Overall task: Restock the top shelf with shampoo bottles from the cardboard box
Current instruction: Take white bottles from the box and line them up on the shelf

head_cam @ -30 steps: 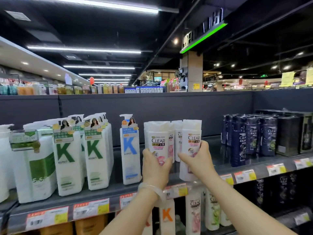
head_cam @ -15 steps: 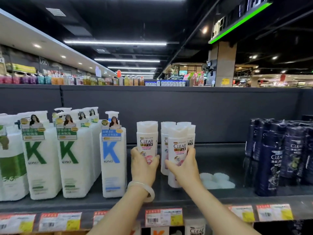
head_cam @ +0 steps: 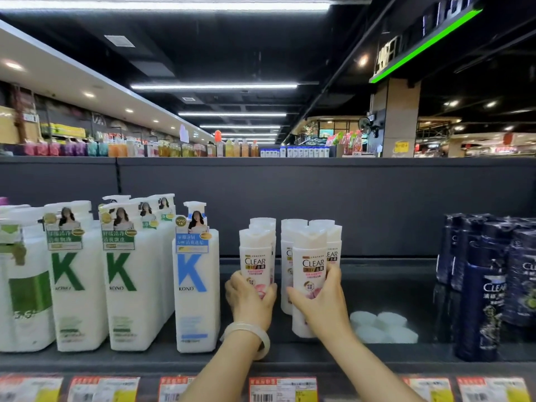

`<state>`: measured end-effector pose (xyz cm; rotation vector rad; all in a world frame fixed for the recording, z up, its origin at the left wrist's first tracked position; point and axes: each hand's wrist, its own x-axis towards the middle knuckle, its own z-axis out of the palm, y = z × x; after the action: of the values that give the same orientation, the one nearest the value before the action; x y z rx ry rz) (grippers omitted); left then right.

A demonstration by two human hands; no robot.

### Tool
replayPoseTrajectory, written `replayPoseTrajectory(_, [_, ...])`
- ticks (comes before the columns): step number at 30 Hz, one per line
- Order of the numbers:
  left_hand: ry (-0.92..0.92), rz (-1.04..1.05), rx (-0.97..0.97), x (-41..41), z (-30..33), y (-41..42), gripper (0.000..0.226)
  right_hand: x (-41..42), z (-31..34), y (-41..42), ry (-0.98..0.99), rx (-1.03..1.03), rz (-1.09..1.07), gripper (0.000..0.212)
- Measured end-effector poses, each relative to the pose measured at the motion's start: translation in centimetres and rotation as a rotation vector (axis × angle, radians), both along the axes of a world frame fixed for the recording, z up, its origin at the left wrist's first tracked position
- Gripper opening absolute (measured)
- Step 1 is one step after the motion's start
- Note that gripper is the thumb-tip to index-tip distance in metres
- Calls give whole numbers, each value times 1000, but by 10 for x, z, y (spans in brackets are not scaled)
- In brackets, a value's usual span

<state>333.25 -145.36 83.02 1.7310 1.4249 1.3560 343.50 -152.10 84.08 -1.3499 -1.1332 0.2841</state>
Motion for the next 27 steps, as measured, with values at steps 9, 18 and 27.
replayPoseTrajectory(9, [131,-30,-65,-3,4,4,72,0,-7,3,33,-17,-49,62])
replayPoseTrajectory(18, [181,-167,-177,-3,-1,4,74,-15,-2,11,-7,-25,-58,58])
replayPoseTrajectory(27, [361,-69,-292,-6,-1,8,73,-22,-5,12,-7,-32,-126,66])
